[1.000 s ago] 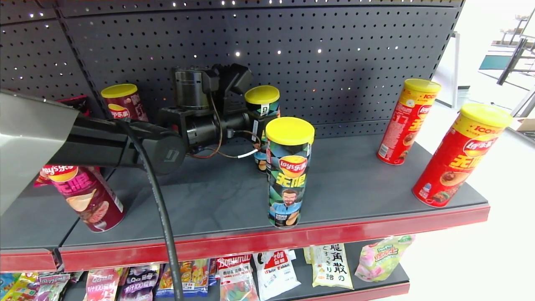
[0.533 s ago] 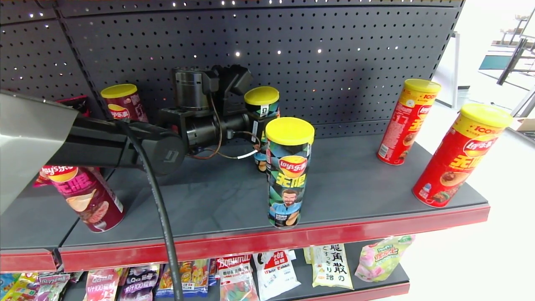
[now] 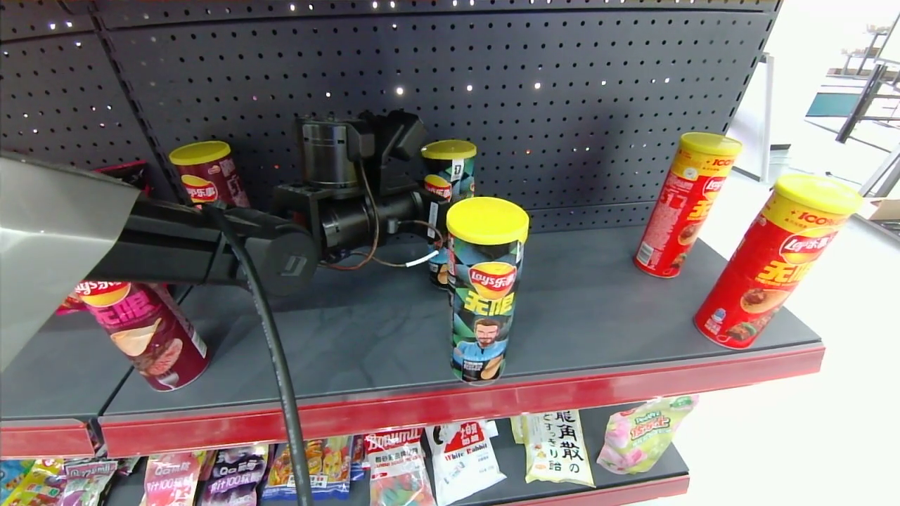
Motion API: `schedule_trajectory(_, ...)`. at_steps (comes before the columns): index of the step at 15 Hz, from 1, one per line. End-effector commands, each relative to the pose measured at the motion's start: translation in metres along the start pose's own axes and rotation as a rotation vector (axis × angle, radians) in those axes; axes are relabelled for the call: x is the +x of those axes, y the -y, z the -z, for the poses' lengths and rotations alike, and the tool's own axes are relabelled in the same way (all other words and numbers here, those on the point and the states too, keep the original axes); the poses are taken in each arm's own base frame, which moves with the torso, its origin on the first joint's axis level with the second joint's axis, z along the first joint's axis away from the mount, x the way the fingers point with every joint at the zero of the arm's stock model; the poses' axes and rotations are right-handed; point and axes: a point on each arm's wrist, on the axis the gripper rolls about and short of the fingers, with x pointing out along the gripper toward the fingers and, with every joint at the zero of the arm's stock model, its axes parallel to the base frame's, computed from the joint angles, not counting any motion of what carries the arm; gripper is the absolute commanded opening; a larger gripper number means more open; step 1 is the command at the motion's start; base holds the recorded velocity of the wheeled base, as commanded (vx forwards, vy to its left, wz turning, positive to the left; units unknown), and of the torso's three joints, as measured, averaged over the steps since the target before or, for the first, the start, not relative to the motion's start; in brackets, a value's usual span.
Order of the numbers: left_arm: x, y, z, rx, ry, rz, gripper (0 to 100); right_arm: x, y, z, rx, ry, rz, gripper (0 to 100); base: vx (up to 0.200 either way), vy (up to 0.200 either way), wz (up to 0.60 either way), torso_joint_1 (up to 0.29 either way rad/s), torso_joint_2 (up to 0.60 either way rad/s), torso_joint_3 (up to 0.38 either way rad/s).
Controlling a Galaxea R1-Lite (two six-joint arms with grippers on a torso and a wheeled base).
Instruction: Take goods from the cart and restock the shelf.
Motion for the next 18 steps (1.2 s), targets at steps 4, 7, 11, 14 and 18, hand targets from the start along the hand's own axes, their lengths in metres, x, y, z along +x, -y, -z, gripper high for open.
schedule_trajectory(4, -0.014, 0.005, -0.009, -0.014, 0.01, -0.016, 100, 0.0, 0.0, 0.0, 0.0, -0.002, 0.0, 100, 0.0, 0.0, 0.0, 0.0, 0.0, 0.0)
schedule_trajectory(7, -0.039, 0.005, -0.002, -0.023, -0.033, -0.03, 100, 0.0, 0.0, 0.0, 0.0, -0.002, 0.0, 100, 0.0, 0.0, 0.0, 0.0, 0.0, 0.0)
schedule_trajectory(11, -0.078, -0.001, -0.001, -0.032, -0.054, -0.063, 100, 0.0, 0.0, 0.0, 0.0, -0.002, 0.0, 100, 0.0, 0.0, 0.0, 0.0, 0.0, 0.0)
schedule_trajectory(14, -0.13, 0.0, -0.002, -0.039, -0.07, -0.095, 100, 0.0, 0.0, 0.0, 0.0, -0.002, 0.0, 100, 0.0, 0.0, 0.0, 0.0, 0.0, 0.0)
schedule_trajectory(18, -0.236, 0.026, 0.001, -0.053, -0.159, -0.081, 100, 0.0, 0.0, 0.0, 0.0, 0.0, 0.0, 100, 0.0, 0.0, 0.0, 0.0, 0.0, 0.0)
